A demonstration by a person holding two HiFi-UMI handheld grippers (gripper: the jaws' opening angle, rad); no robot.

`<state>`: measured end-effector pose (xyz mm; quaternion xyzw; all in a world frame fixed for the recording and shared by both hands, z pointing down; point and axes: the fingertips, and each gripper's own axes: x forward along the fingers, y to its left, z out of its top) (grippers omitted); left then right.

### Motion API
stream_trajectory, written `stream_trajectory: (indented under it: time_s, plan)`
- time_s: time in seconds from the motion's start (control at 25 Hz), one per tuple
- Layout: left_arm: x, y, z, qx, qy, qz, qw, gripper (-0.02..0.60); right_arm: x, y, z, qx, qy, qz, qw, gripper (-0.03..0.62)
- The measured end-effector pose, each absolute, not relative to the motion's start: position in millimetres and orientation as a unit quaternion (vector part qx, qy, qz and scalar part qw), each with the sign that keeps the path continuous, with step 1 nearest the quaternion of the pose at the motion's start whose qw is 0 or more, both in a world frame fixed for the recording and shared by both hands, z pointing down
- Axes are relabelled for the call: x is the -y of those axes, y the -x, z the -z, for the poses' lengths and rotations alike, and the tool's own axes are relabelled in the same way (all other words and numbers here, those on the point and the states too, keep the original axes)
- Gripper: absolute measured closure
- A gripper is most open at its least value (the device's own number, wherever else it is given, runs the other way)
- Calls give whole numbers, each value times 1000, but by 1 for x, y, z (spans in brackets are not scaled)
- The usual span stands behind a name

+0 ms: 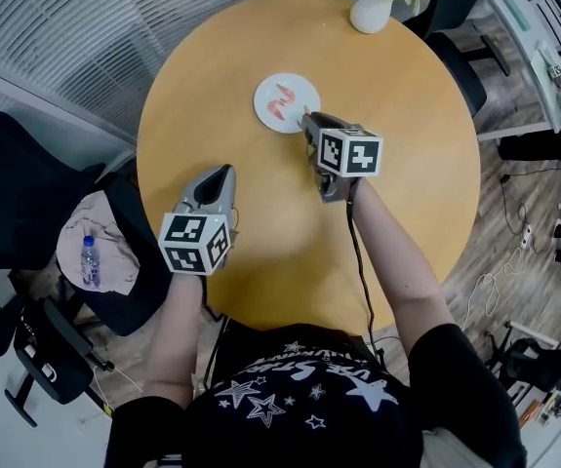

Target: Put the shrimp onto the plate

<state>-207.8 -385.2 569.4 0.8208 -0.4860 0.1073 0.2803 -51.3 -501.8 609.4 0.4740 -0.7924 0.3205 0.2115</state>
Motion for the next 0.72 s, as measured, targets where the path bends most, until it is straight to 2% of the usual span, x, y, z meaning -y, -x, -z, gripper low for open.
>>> stream_trajectory:
  time_s: [0.72]
  plan:
    - [388, 196, -597, 470, -820, -123, 304, 580, 530, 58, -657, 751, -501, -336, 269, 528]
